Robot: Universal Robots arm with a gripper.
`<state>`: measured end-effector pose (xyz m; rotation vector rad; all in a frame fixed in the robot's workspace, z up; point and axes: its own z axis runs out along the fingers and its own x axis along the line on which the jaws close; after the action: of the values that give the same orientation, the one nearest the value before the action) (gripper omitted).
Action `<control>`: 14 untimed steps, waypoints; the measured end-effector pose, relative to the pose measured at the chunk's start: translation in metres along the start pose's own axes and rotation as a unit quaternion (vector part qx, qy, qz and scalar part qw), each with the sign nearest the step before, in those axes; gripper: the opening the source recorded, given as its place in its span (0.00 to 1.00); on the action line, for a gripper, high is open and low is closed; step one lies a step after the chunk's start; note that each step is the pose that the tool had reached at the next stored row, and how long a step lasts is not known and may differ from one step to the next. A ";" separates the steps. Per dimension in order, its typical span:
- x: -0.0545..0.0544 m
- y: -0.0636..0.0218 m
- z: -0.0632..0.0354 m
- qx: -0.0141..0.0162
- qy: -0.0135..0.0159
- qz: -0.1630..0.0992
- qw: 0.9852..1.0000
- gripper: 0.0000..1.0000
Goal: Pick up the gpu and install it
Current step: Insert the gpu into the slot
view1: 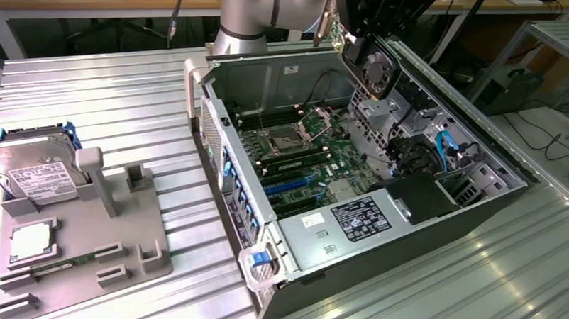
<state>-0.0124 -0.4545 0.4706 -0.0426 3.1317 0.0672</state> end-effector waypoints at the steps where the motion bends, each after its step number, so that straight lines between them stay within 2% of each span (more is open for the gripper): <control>1: 0.000 0.0000 0.0000 0.000 0.000 -0.005 1.000 0.28; 8: 0.000 -0.0001 0.0000 -0.001 0.002 -0.038 0.999 0.28; 14: 0.000 -0.0002 0.0000 -0.001 0.003 -0.063 0.998 0.28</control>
<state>-0.0124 -0.4547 0.4706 -0.2409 3.1254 0.0693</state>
